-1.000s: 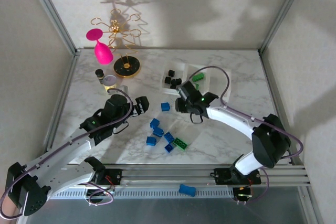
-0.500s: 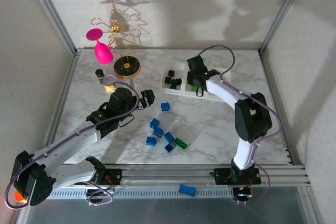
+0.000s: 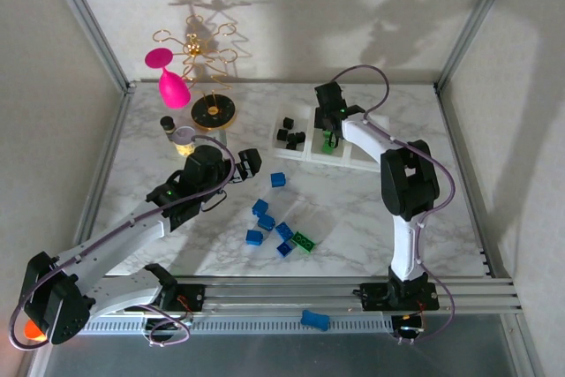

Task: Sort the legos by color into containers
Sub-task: Place the lego in the container, then pick up the lego from the bottom-center of the table.

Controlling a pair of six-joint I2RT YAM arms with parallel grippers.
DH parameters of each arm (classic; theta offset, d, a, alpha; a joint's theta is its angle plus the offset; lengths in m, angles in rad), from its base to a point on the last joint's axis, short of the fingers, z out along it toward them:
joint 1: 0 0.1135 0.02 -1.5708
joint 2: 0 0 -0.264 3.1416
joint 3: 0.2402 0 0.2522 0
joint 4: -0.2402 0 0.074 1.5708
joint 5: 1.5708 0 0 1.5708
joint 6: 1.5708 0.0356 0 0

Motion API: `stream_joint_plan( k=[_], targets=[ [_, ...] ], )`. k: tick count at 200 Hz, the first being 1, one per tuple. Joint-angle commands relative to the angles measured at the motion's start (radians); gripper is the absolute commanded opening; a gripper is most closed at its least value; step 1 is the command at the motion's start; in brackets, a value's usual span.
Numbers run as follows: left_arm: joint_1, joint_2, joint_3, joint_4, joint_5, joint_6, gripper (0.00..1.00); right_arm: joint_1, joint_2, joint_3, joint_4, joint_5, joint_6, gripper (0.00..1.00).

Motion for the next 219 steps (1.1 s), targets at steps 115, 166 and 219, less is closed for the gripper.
stream_joint_plan(
  k=[115,166,219],
  targets=[
    [-0.018,-0.068,-0.010,-0.008,0.044,-0.010,1.00,0.131,-0.400,-0.299,-0.055,-0.072,0.042,0.69],
    [-0.028,-0.130,-0.067,-0.047,0.057,-0.050,1.00,0.221,-0.545,-0.488,-0.151,-0.151,0.076,0.74],
    [-0.058,-0.176,-0.143,-0.004,0.068,-0.143,1.00,0.347,-0.690,-0.702,-0.153,-0.238,0.112,0.77]
  ],
)
